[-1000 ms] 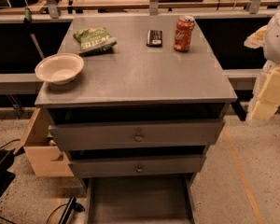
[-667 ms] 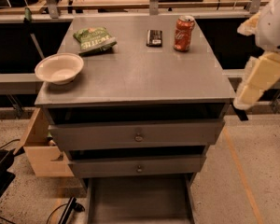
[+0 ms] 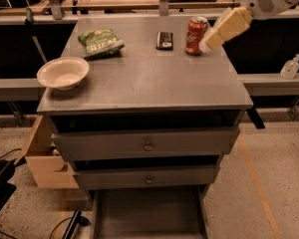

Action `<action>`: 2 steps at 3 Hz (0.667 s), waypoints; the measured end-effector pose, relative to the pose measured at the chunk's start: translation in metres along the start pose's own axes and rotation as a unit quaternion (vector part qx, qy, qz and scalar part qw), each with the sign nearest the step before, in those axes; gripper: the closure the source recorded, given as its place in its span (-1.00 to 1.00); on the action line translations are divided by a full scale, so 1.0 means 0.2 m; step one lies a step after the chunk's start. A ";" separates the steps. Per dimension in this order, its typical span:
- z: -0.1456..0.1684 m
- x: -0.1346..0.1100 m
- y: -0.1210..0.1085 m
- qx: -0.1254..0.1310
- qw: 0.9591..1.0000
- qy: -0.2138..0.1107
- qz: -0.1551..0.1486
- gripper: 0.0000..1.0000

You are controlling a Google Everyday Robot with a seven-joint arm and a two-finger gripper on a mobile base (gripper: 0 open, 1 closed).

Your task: Place green jalapeno chip bag into bottom drawer

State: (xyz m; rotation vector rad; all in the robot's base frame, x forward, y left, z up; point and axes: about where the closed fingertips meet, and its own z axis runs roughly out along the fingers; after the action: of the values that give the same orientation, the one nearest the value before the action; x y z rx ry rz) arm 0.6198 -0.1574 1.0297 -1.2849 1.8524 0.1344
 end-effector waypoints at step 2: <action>0.13 -0.27 -0.22 0.062 0.993 -0.083 0.064 -1.00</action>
Offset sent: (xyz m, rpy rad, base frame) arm 0.0440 0.0285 0.0245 0.1477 -0.0688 -0.0703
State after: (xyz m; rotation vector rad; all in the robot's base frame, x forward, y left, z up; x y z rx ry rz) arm 0.6759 -0.1249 1.0653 -1.0383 1.7709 0.1851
